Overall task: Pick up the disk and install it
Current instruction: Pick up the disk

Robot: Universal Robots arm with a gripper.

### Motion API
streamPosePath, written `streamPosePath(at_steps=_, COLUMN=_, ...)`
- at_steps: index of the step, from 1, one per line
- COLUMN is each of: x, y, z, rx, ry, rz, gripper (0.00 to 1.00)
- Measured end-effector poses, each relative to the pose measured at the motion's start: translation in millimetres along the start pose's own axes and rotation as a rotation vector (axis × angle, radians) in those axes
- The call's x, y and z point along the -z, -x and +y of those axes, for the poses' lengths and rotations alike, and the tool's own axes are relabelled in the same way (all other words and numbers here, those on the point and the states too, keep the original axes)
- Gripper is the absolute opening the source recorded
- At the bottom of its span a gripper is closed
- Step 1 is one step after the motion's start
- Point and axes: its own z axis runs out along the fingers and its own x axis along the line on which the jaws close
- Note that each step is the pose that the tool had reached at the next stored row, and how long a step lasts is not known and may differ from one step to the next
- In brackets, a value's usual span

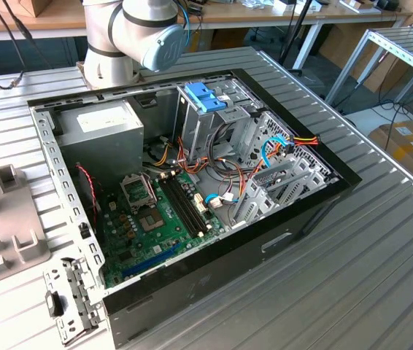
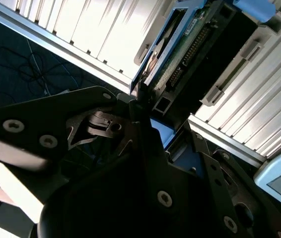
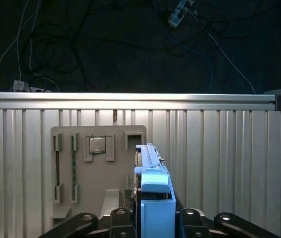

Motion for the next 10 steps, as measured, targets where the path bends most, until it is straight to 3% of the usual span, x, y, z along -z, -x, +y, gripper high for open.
streamPosePath(at_steps=10, x=12.7, y=0.7, z=0.0, rx=0.0, ry=0.0, rz=0.0, gripper=0.37)
